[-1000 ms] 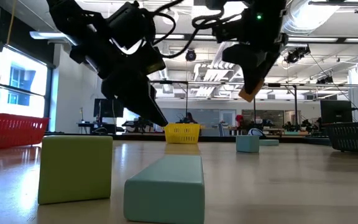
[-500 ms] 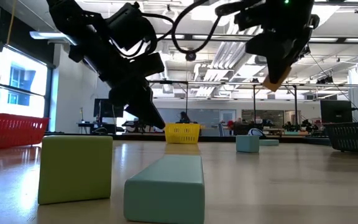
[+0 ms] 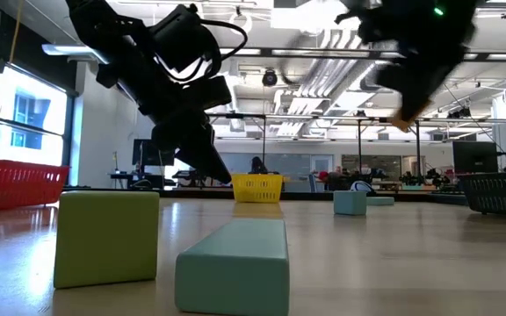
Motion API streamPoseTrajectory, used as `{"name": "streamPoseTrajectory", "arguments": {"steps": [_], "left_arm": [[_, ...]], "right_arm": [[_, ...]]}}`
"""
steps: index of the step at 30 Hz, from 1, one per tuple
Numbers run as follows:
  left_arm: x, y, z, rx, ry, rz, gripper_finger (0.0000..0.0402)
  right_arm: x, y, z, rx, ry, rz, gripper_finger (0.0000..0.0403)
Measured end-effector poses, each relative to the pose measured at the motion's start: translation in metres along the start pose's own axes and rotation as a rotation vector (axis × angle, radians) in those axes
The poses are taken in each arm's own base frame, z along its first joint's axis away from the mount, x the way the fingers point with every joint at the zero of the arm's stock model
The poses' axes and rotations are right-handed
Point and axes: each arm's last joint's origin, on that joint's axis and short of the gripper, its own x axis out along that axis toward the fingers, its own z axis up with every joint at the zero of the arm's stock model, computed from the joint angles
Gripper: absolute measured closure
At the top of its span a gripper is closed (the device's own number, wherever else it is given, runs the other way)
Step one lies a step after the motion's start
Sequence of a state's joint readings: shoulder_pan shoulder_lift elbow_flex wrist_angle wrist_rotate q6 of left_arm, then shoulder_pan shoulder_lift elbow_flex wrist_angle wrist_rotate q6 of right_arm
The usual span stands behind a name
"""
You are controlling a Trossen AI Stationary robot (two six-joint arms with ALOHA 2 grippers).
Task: Sort & place blocks by color
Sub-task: Put the orange block into the black bin
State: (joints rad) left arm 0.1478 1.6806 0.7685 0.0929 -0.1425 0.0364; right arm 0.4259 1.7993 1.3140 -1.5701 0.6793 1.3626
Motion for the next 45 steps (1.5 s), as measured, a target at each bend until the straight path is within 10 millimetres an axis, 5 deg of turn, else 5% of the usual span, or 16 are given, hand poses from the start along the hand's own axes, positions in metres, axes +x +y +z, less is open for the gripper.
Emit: {"name": "streamPoseTrajectory", "arguments": {"steps": [10, 20, 30, 39, 45], "left_arm": [[0.0, 0.0, 0.0, 0.0, 0.003, 0.0, 0.0236], [0.0, 0.0, -0.001, 0.002, 0.012, 0.0, 0.0236], [-0.005, 0.001, 0.002, 0.003, 0.015, -0.004, 0.0236], [-0.046, 0.004, 0.008, 0.039, 0.085, -0.007, 0.0236], [-0.078, 0.003, 0.009, 0.042, 0.103, -0.002, 0.0236]], "right_arm": [[0.016, -0.069, -0.058, 0.38, 0.034, 0.045, 0.0306], [0.038, -0.091, -0.106, 0.671, 0.116, 0.036, 0.0305], [0.035, -0.087, -0.101, 0.701, 0.192, 0.053, 0.0273], [0.035, -0.083, -0.1, 0.703, 0.195, 0.092, 0.0266], [0.036, -0.082, -0.099, 0.71, 0.198, 0.097, 0.0224]]}}
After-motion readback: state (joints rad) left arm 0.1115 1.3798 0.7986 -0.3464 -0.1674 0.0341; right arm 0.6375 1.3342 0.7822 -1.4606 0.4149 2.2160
